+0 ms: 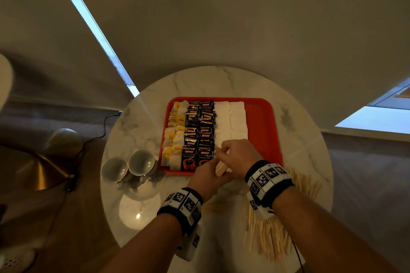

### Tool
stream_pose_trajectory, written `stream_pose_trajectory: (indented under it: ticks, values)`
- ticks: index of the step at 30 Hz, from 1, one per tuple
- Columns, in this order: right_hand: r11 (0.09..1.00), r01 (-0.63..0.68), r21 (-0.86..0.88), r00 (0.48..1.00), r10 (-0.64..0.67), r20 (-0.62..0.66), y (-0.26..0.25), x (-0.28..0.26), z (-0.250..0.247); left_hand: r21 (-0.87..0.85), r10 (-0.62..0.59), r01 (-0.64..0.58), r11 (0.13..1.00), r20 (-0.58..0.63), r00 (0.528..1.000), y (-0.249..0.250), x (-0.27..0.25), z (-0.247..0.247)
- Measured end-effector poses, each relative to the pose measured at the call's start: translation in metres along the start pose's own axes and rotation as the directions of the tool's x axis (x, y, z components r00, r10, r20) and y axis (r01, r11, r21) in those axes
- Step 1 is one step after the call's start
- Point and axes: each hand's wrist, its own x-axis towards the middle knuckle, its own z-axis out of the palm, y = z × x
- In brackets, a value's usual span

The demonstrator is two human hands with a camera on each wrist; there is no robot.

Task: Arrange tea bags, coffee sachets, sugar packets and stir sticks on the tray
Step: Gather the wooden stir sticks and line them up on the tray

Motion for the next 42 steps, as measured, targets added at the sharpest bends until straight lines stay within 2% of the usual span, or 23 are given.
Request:
stream_pose_trajectory:
  ticks: [3, 5, 8, 10, 13, 15, 17, 20, 25, 29, 31, 34, 36, 39, 42]
  values:
    - [0.997, -0.035, 0.068, 0.997, 0.039, -0.062, 0.012, -0.001, 0.002, -0.002, 0.017, -0.017, 1.000, -0.001, 1.000, 0.004, -0.002, -0.002]
    - [0.988, -0.086, 0.130, 0.988, 0.101, -0.116, 0.022, -0.003, -0.001, -0.027, 0.005, -0.007, 1.000, -0.060, 0.998, 0.005, -0.004, -0.006]
    - [0.957, -0.125, 0.262, 0.955, 0.187, -0.229, 0.036, -0.007, -0.009, -0.233, -0.137, 0.093, 0.968, -0.180, 0.974, 0.002, -0.005, -0.013]
    - [0.940, -0.119, 0.319, 0.936, 0.214, -0.279, 0.036, -0.009, -0.010, -0.460, -0.275, 0.178, 0.870, -0.155, 0.949, 0.004, -0.003, -0.014]
    - [0.931, -0.108, 0.349, 0.933, 0.216, -0.288, 0.027, -0.010, -0.003, -0.757, -0.373, 0.210, 0.618, -0.048, 0.927, 0.021, -0.001, -0.006]
    - [0.917, -0.102, 0.386, 0.933, 0.223, -0.282, 0.022, -0.011, 0.001, -0.851, -0.394, 0.158, 0.502, -0.062, 0.917, 0.032, -0.001, -0.002]
    - [0.901, -0.074, 0.429, 0.933, 0.215, -0.290, 0.021, -0.011, 0.003, -0.876, -0.394, 0.122, 0.467, -0.082, 0.915, 0.036, 0.000, -0.002]
    - [0.900, -0.041, 0.434, 0.926, 0.198, -0.322, 0.026, -0.010, -0.001, -0.847, -0.349, 0.177, 0.501, -0.011, 0.937, 0.037, 0.000, -0.002]
    - [0.908, 0.002, 0.418, 0.941, 0.140, -0.308, 0.045, -0.008, -0.016, -0.687, -0.207, 0.244, 0.684, 0.139, 0.969, 0.033, 0.003, 0.000]
    - [0.908, 0.004, 0.420, 0.962, 0.111, -0.250, 0.063, -0.004, -0.026, -0.624, -0.149, 0.321, 0.712, 0.312, 0.938, 0.040, 0.010, 0.000]
    - [0.917, -0.016, 0.398, 0.961, 0.124, -0.247, 0.070, -0.001, -0.030, -0.600, -0.125, 0.321, 0.733, 0.344, 0.930, 0.043, 0.018, 0.006]
    - [0.885, -0.044, 0.463, 0.949, 0.182, -0.256, 0.075, 0.004, -0.037, -0.572, -0.117, 0.268, 0.775, 0.287, 0.951, 0.049, 0.029, 0.020]
    - [0.841, -0.130, 0.525, 0.921, 0.299, -0.250, 0.081, 0.010, -0.039, -0.528, -0.114, 0.195, 0.826, 0.182, 0.977, 0.051, 0.043, 0.031]
    - [0.808, -0.288, 0.514, 0.882, 0.433, -0.187, 0.096, 0.021, -0.033, -0.299, -0.087, 0.072, 0.952, -0.035, 0.996, 0.053, 0.069, 0.049]
    - [0.820, -0.325, 0.471, 0.909, 0.409, -0.084, 0.106, 0.028, -0.023, -0.081, -0.047, 0.034, 0.996, -0.172, 0.984, 0.055, 0.091, 0.068]
